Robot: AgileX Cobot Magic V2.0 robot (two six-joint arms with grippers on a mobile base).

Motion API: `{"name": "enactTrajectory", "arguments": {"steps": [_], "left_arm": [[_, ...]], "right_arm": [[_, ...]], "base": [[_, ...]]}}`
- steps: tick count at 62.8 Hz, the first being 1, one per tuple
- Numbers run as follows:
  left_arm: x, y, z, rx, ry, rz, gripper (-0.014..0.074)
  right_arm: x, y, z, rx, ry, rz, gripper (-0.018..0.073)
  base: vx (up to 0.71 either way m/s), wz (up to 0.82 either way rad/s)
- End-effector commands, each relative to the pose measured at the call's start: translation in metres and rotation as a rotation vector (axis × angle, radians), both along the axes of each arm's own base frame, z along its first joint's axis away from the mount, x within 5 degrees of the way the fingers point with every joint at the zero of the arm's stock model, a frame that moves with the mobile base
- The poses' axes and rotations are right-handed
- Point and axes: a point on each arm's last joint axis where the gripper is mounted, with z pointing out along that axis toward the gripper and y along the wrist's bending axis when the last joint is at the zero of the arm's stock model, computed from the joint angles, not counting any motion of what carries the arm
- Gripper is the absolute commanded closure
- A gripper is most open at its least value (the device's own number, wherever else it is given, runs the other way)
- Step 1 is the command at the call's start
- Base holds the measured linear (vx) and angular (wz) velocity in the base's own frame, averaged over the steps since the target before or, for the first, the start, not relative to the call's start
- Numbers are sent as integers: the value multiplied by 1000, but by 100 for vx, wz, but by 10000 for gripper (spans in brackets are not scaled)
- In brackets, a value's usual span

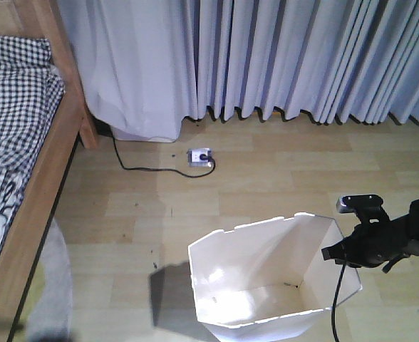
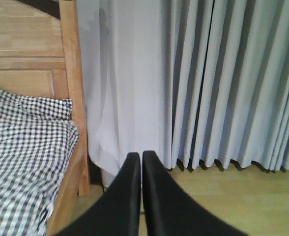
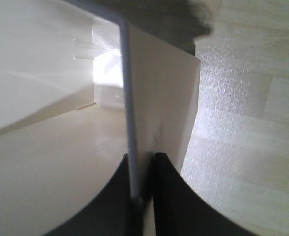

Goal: Move trash bin to bedside with robot
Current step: 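Carry the bin with the right gripper as the base drives beside the bed, then lower the bin onto the floor near the bed foot by the curtains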

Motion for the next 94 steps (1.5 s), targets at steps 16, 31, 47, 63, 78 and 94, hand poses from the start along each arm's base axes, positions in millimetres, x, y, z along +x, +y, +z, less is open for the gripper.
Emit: {"name": "enactTrajectory", "arguments": {"steps": [16,31,47,63,78,94], "left_arm": [[1,0,-2,-14,-60,-4,602],[1,0,-2,-14,-60,-4,602],[1,0,-2,-14,-60,-4,602],[1,0,-2,-14,-60,-4,602],[1,0,-2,-14,-60,-4,602],[1,0,-2,-14,-60,-4,602]], "right_arm": [[16,9,24,141,-125,-37,566],[16,9,24,141,-125,-37,566],[16,9,24,141,-125,-37,566],[16,9,24,141,-125,-37,566],[16,9,24,141,-125,-37,566],[16,9,24,141,-125,-37,565]], "base": [[33,-1],[33,4],[31,5],[28,4],[20,-2],[10,-3]]}}
